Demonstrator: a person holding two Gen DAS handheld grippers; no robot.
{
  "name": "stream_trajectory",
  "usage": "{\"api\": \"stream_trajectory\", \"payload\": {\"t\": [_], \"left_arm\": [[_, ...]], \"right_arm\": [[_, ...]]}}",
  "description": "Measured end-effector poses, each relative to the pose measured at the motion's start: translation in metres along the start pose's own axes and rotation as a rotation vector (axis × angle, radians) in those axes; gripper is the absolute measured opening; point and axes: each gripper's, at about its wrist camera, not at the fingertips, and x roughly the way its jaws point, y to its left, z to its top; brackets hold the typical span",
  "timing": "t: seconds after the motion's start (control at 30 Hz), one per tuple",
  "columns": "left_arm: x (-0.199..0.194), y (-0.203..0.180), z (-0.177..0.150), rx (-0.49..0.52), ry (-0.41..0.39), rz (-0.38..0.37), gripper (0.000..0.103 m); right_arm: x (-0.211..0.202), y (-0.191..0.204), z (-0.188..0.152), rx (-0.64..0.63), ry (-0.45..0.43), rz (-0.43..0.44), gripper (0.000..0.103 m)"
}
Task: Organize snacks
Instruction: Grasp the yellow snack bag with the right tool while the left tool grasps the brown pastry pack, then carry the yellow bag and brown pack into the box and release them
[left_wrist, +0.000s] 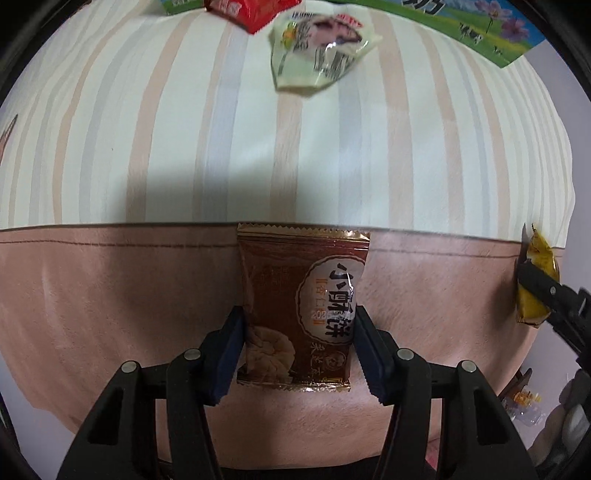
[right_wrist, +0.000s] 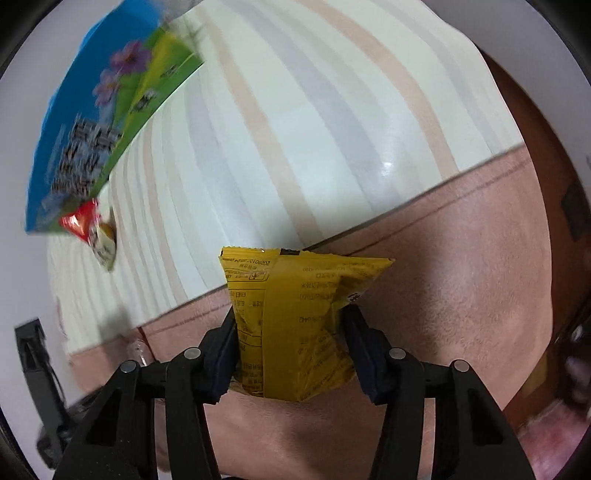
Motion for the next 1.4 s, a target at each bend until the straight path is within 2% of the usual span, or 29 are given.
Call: {"api": "stream_trajectory", "payload": {"t": [0.2,0.27,0.53,0.67,0.8,0.83,0.87,0.97,1.07,1.2,1.4], "left_arm": [[0.007,-0.005,0.005,0.009,-0.006,0.02,0.055],[0.007,-0.02,-0.008,0.009,-0.01,0.025,0.055],[0.004,-0.023,-0.012,0.011,-0.005,0.036,0.055],[0.001,-0.021,-0.01,0.009,-0.008,0.038,0.056],[0.003,-0.022,-0.01,0.011,-0.017,0.042,0.055],[0.003,-0.022,-0.011,0.012,-0.022,0.044,0.055],[0.002,-0.022,-0.013,0.014,-0.028,0.047,0.055],[-0.004,-0.024,-0.019,0.015,-0.045,0.051,0.054],[-0.014,-0.026,-0.024,0.022,-0.053,0.025,0.054],[-0.043,-0.033,-0.025,0.05,-0.102,-0.008,0.054],[-0.109,-0.037,0.002,0.049,-0.21,-0.09,0.054]], "right_arm": [[0.002,0.031,-0.033,-0.18,0.057,-0.037,0.054],[0.007,0.037,-0.042,-0.21,0.068,-0.064,0.054],[0.021,0.041,-0.043,-0.189,0.074,-0.077,0.06],[0.031,0.048,-0.041,-0.177,0.085,-0.061,0.07],[0.04,0.054,-0.039,-0.19,0.095,-0.07,0.07],[0.04,0.054,-0.039,-0.191,0.091,-0.069,0.069],[0.04,0.053,-0.038,-0.19,0.086,-0.077,0.06],[0.037,0.053,-0.041,-0.193,0.066,-0.074,0.05],[0.026,0.051,-0.042,-0.195,0.053,-0.064,0.047],[0.007,0.056,-0.041,-0.189,0.038,-0.007,0.046],[-0.046,0.085,-0.007,-0.212,-0.055,0.111,0.046]]}}
